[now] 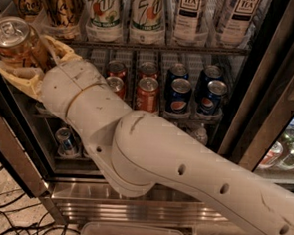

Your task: Pick orange can from top shelf of fridge

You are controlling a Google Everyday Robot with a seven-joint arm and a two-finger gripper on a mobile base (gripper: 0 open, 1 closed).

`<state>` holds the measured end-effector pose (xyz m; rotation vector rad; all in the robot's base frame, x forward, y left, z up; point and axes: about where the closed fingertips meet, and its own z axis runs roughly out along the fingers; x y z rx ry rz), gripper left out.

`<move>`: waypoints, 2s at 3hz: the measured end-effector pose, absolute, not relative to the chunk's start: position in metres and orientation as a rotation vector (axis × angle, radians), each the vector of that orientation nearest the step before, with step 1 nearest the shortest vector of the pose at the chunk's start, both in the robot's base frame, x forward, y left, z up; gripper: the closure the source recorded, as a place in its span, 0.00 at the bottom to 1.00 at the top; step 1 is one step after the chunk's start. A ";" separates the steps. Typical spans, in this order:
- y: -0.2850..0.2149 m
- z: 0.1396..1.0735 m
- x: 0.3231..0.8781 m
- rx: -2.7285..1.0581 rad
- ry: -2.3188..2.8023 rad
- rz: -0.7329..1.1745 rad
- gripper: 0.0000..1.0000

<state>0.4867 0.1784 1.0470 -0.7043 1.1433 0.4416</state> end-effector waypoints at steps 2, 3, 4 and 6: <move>0.157 1.031 0.484 -0.672 1.191 0.428 1.00; 0.143 1.026 0.478 -0.670 1.213 0.426 1.00; 0.125 1.023 0.466 -0.682 1.247 0.426 1.00; 0.112 1.021 0.455 -0.713 1.286 0.465 1.00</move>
Offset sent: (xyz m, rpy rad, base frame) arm -0.0037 -0.0393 -0.0262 0.0029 0.0708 -0.0658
